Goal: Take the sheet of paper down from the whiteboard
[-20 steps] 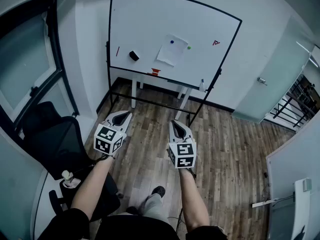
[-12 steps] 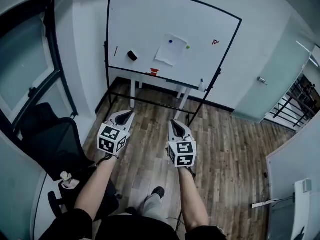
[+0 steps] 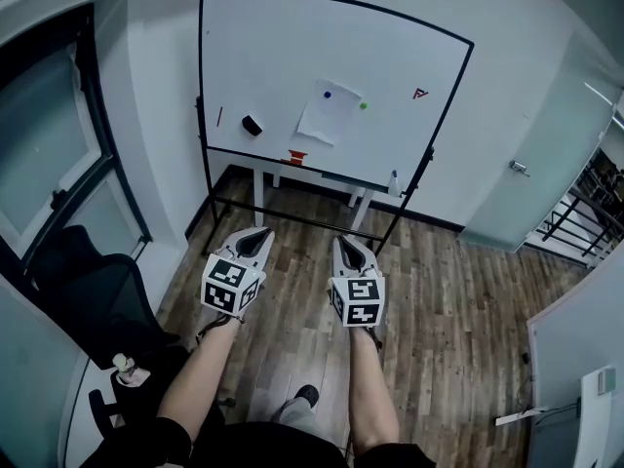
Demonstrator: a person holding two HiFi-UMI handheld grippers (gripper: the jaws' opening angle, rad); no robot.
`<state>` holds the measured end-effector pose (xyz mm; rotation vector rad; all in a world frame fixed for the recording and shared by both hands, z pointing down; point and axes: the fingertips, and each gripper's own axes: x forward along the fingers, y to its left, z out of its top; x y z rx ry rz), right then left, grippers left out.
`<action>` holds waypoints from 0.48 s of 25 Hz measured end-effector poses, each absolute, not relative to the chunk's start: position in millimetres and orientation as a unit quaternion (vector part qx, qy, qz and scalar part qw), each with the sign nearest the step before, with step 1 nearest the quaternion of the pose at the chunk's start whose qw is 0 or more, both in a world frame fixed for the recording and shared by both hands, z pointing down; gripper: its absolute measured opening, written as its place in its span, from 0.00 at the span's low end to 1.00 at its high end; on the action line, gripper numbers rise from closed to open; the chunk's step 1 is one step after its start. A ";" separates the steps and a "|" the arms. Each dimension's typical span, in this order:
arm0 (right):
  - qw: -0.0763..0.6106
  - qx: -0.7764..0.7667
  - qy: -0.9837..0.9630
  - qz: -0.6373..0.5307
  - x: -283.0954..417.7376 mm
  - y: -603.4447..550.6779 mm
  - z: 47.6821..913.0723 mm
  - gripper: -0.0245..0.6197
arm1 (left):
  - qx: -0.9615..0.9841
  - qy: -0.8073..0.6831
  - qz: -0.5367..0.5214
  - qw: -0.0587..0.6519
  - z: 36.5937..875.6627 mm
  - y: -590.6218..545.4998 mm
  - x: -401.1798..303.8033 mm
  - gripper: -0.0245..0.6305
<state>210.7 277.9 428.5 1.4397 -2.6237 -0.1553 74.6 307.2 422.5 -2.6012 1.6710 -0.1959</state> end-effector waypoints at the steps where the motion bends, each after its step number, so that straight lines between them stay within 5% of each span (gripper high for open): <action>1: 0.072 0.478 -0.874 -0.053 213.8 266.1 426.8 0.08 | -0.840 0.538 -0.063 0.021 421.4 295.9 81.0 0.07; 12: 0.069 0.451 -0.889 -0.045 258.9 148.6 432.8 0.08 | -0.830 0.550 -0.087 0.030 417.0 178.2 133.0 0.07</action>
